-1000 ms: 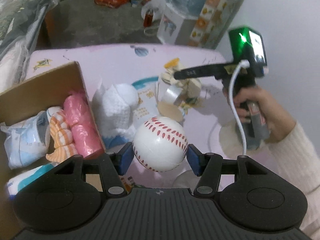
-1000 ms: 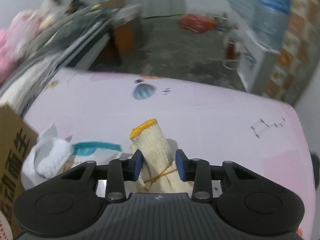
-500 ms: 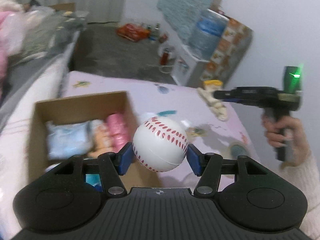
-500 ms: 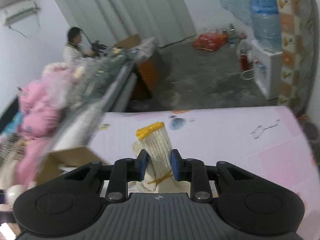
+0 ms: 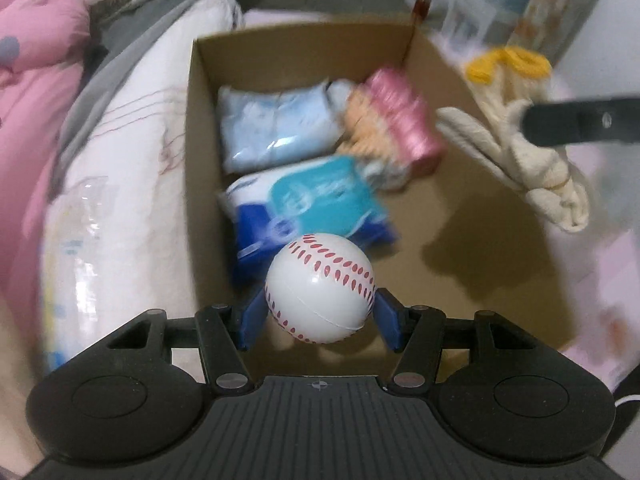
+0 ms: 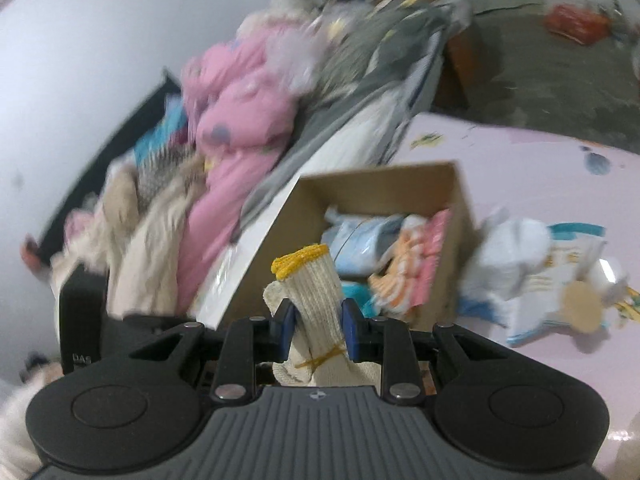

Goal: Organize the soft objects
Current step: 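Carry the baseball with the left gripper while the right gripper carries the glove bundle over the box, then open the left gripper dropping the baseball in the box while the right gripper releases the glove bundle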

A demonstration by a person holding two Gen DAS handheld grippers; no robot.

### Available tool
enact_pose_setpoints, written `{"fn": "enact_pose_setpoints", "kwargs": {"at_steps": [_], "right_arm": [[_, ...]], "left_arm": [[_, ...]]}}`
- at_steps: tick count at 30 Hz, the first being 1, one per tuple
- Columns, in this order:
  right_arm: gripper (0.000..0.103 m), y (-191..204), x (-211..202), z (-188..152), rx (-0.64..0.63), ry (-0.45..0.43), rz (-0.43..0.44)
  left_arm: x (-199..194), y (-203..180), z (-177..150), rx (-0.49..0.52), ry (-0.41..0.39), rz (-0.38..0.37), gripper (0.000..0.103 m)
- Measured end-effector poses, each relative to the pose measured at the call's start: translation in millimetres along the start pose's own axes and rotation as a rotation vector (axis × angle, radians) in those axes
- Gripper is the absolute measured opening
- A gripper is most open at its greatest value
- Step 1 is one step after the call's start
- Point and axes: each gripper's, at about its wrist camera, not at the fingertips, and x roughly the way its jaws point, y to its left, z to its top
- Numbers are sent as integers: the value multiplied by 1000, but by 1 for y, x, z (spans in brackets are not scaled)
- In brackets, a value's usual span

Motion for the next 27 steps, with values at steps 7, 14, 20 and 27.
{"fn": "enact_pose_setpoints", "kwargs": {"at_steps": [7,14,20,27], "right_arm": [[26,37,65,-11,-80,92,-118],[26,51,96,-25,-210,127,-284],[26,52,110,-27,-294,168,-417],[26,44,119,-26,-307,228,-529]], "left_arm": [[24,-22,2,211,66,178,62],[23,-34,-20,375,12,243,64],[21,-28,-18,350,-4,186,16],[18,-24,-20,325,-22,162,16]]}}
